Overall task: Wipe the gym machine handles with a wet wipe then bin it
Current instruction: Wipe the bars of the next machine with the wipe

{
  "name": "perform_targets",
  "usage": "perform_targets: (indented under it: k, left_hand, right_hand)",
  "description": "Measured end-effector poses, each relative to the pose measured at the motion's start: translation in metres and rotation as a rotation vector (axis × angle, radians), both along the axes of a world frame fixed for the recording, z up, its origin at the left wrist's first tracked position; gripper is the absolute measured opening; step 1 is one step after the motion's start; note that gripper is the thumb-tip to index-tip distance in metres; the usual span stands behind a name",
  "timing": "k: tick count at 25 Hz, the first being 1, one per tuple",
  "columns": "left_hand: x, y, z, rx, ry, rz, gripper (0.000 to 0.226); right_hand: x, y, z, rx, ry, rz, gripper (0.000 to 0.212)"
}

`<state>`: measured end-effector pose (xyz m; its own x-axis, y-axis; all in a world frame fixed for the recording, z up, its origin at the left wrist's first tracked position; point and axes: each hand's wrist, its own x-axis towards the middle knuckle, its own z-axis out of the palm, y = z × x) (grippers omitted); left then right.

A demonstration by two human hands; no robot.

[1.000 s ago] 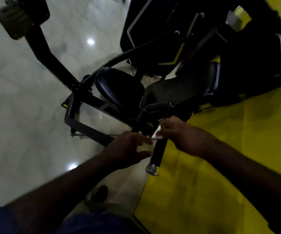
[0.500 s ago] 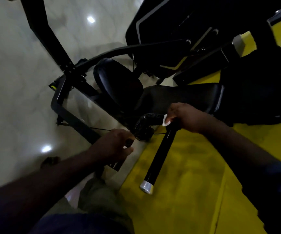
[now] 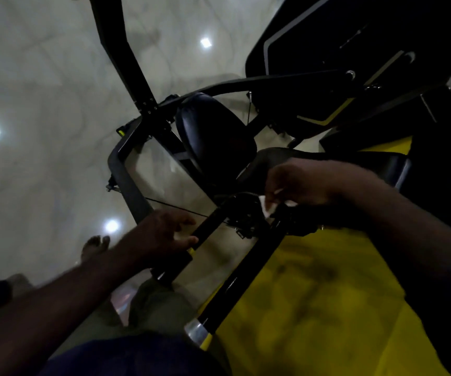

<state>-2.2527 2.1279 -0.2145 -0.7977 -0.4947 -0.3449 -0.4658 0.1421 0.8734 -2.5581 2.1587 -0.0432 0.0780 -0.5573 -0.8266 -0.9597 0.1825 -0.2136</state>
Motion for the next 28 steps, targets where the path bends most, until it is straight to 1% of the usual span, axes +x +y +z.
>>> perform_targets:
  k: [2,4,6,8,11,13,15,18,21,24,26,28]
  left_hand:
    - [0.005,0.004,0.000,-0.001,-0.035,0.038,0.043]
    - [0.009,0.008,0.000,0.034,-0.041,0.086,0.038]
    - [0.014,0.015,0.002,0.027,-0.052,0.132,0.038]
    - [0.019,0.019,0.006,0.008,-0.048,0.164,0.040]
    - [0.027,0.025,0.012,-0.019,-0.023,0.191,0.043]
    - [0.029,0.026,0.013,-0.016,-0.035,0.182,0.045]
    - [0.031,0.024,0.014,-0.051,-0.073,0.107,0.047]
    - [0.032,0.009,0.015,-0.083,-0.101,-0.066,0.050]
    - [0.026,-0.010,0.016,-0.111,-0.098,-0.254,0.041]
    - [0.023,-0.034,0.013,-0.117,-0.093,-0.393,0.041]
    - [0.028,-0.059,0.005,-0.111,-0.055,-0.435,0.042]
    - [0.034,-0.080,-0.004,-0.083,-0.030,-0.409,0.041]
  right_hand:
    - [-0.003,0.002,-0.002,-0.017,-0.033,-0.033,0.021]
    - [0.011,-0.009,-0.027,-0.105,-0.058,-0.085,0.017]
    - [0.022,-0.022,-0.070,-0.146,-0.089,-0.013,0.015]
    - [0.021,-0.032,-0.090,-0.147,-0.115,0.032,0.017]
    - [0.009,-0.031,-0.071,-0.128,-0.021,0.109,0.018]
    - [0.007,-0.020,-0.064,-0.191,-0.021,0.106,0.018]
    - [0.022,-0.013,-0.071,-0.265,0.001,0.110,0.019]
    - [0.042,-0.022,-0.085,-0.248,0.071,0.032,0.022]
    - [0.052,-0.023,-0.075,-0.206,0.140,0.011,0.024]
    - [0.072,-0.015,-0.071,-0.238,0.273,-0.050,0.018]
    - [0.094,-0.016,-0.080,-0.271,0.385,-0.121,0.015]
    - [0.117,-0.017,-0.088,-0.261,0.482,-0.216,0.013]
